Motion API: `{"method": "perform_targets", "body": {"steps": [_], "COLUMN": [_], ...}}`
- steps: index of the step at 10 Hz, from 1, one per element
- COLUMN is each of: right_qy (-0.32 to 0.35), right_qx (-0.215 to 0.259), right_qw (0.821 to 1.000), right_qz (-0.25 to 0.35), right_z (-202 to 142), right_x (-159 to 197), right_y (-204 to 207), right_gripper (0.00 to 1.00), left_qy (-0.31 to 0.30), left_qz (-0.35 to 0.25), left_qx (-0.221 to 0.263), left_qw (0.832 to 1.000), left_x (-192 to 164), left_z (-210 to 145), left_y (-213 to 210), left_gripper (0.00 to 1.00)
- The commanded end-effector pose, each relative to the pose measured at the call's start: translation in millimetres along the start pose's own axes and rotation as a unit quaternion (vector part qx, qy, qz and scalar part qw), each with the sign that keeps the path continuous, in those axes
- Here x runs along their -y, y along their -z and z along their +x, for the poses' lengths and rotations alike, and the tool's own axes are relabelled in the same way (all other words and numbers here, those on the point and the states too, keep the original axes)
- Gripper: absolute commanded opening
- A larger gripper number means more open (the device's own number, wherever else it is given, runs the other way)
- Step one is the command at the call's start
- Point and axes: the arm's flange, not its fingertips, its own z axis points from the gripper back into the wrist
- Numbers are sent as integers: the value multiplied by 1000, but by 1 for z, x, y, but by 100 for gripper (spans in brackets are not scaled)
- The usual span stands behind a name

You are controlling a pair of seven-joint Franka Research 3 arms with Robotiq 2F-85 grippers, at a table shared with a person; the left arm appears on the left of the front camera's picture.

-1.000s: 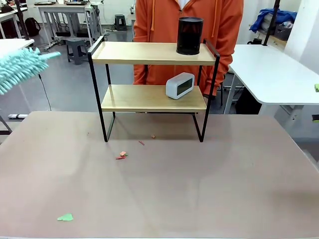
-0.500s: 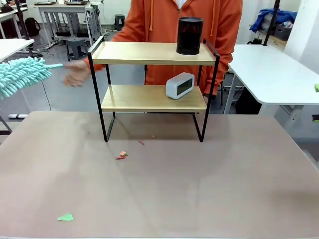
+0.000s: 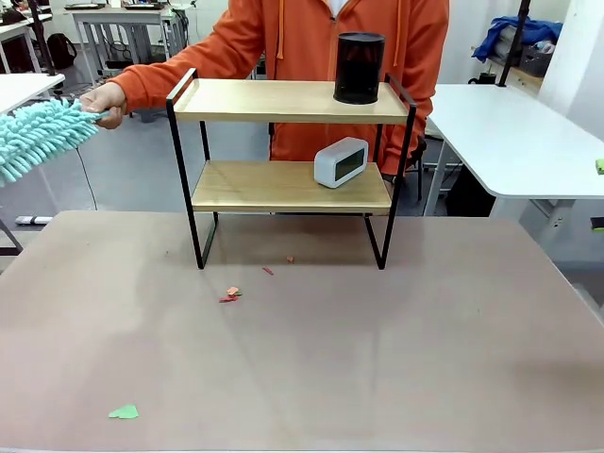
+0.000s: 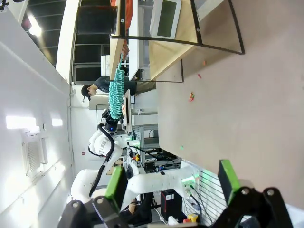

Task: Clean the shelf.
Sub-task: Hand the Duster back to the human.

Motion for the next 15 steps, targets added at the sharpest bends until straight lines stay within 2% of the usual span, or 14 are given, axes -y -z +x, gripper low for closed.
{"method": "perform_targets", "body": {"steps": [1,4,5,6,7,8,9,13,14,15], "right_qy": [-8,-8,-8,-8,-8,-8,-8,-8,-8,-8], "right_qx": [-1,-1,-1,-1,-1,-1,-1,-1,-1,-1], "right_qw": [1000,1000,1000,1000,1000,1000,1000,1000,1000,1000], "right_qz": [-1,-1,-1,-1,-1,-1,-1,-1,-1,-1], "right_z": [-2,-2,-2,-2,-2,-2,-2,-2,-2,-2], "right_x": [3,3,3,3,3,3,3,3,3,3], "right_y": [-2,-2,-2,-2,-2,-2,-2,-2,-2,-2], "right_gripper": [100,100,100,100,100,100,100,100,100,100], "left_qy": [12,12,0,10,17,21,25,37,46,49], "left_qz": [-7,-7,0,7,4,4,7,15,17,11], "left_qx": [-4,-4,0,0,-9,-11,-16,-24,-55,-112], "left_qw": [1000,1000,1000,1000,1000,1000,1000,999,997,992], "left_x": [0,0,0,3,6,7,7,10,11,8], "left_z": [-1,-1,0,-1,-2,-3,-4,-11,-21,-35], "left_y": [-3,-3,0,-3,-4,-5,-6,-11,-12,-8], "left_gripper": [0,0,75,75,100,76,100,100,100,100]}}
